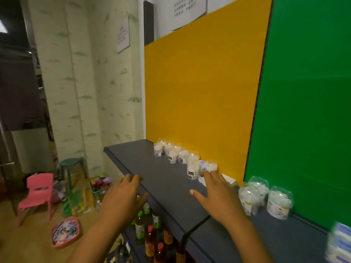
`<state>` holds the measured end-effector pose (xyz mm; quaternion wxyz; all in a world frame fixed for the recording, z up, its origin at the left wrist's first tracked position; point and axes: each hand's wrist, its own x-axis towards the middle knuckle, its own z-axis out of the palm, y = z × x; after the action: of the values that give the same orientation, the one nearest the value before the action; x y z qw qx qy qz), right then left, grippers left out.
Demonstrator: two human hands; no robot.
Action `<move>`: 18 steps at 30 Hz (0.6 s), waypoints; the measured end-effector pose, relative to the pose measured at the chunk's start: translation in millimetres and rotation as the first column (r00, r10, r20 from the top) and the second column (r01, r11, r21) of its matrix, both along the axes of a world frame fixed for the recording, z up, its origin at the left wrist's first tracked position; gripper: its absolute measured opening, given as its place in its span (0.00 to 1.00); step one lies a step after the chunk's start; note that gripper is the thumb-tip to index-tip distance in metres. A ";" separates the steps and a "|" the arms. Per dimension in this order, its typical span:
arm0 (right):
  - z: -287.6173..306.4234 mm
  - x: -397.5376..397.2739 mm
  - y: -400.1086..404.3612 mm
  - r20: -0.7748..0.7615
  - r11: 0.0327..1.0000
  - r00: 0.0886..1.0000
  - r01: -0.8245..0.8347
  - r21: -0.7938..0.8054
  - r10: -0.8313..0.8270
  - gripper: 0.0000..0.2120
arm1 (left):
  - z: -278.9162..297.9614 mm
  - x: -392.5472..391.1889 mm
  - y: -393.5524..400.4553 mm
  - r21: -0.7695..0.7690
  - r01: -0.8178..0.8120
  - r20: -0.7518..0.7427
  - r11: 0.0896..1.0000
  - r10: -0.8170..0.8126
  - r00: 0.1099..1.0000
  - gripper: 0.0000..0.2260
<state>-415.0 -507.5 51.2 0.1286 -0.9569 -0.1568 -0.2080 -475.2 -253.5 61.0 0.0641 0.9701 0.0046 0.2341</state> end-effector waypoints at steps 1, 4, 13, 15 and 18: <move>-3.6 10.7 4.1 -0.010 1.000 1.000 0.000 0.020 0.000 0.30 | -1.9 10.8 2.2 -0.010 0.010 -0.004 1.000 -0.010 1.000 0.23; -17.9 39.1 14.6 -0.037 0.999 0.999 0.006 0.047 -0.005 0.32 | -12.3 42.6 8.3 -0.031 0.040 -0.015 0.999 -0.040 0.999 0.23; -34.4 95.4 15.7 -0.053 0.991 0.992 0.119 0.062 -0.116 0.29 | -39.9 139.6 6.8 -0.115 0.192 -0.107 0.975 -0.205 0.973 0.22; -38.1 107.1 15.3 -0.059 0.985 0.986 0.159 0.064 -0.155 0.28 | -43.0 165.2 5.0 -0.149 0.249 -0.110 0.957 -0.266 0.958 0.22; -43.5 122.3 16.5 -0.096 0.968 0.970 0.234 0.090 -0.225 0.27 | -51.6 204.4 2.1 -0.198 0.335 -0.127 0.921 -0.363 0.923 0.21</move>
<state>-292.8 -491.0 7.8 0.1585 -0.9688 -0.0285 -0.1882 -270.8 -251.3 9.5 0.1882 0.9617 -0.1433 0.1382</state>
